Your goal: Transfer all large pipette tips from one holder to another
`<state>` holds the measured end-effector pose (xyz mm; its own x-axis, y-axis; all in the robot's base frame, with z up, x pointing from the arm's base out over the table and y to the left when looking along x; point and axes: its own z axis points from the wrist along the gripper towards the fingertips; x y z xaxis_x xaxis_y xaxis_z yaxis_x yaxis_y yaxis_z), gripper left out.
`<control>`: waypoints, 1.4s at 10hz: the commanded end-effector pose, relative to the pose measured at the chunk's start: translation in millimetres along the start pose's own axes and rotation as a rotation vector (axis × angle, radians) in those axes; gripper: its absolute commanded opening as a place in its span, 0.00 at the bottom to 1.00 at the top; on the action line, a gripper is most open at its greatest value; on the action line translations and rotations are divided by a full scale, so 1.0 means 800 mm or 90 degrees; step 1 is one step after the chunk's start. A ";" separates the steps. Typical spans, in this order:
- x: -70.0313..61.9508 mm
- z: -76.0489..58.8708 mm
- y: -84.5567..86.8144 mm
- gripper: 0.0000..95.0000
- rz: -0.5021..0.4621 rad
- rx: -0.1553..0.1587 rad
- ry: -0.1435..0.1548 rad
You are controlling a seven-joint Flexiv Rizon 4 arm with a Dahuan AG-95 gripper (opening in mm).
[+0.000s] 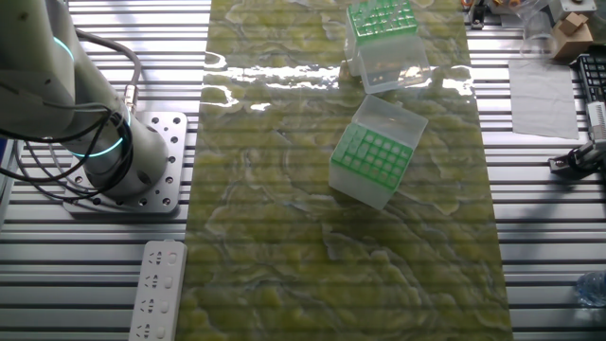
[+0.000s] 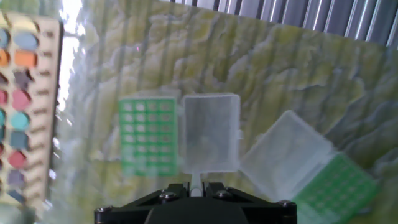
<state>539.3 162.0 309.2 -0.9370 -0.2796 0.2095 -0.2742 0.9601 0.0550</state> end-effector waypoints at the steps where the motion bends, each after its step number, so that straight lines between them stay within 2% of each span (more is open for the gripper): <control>1: 0.016 -0.011 -0.049 0.00 -0.212 0.092 0.028; 3: 0.022 -0.010 -0.078 0.00 -0.262 0.108 0.037; 5: 0.031 -0.003 -0.114 0.00 -0.322 0.141 0.062; 7: 0.041 0.007 -0.139 0.00 -0.354 0.169 0.079; 9: 0.051 0.016 -0.159 0.00 -0.368 0.176 0.077; 12: 0.056 0.028 -0.172 0.00 -0.378 0.176 0.077; 14: 0.061 0.033 -0.173 0.00 -0.364 0.162 0.065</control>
<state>523.8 14.9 285.1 -0.5849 -0.7452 0.3202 -0.7960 0.6032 -0.0502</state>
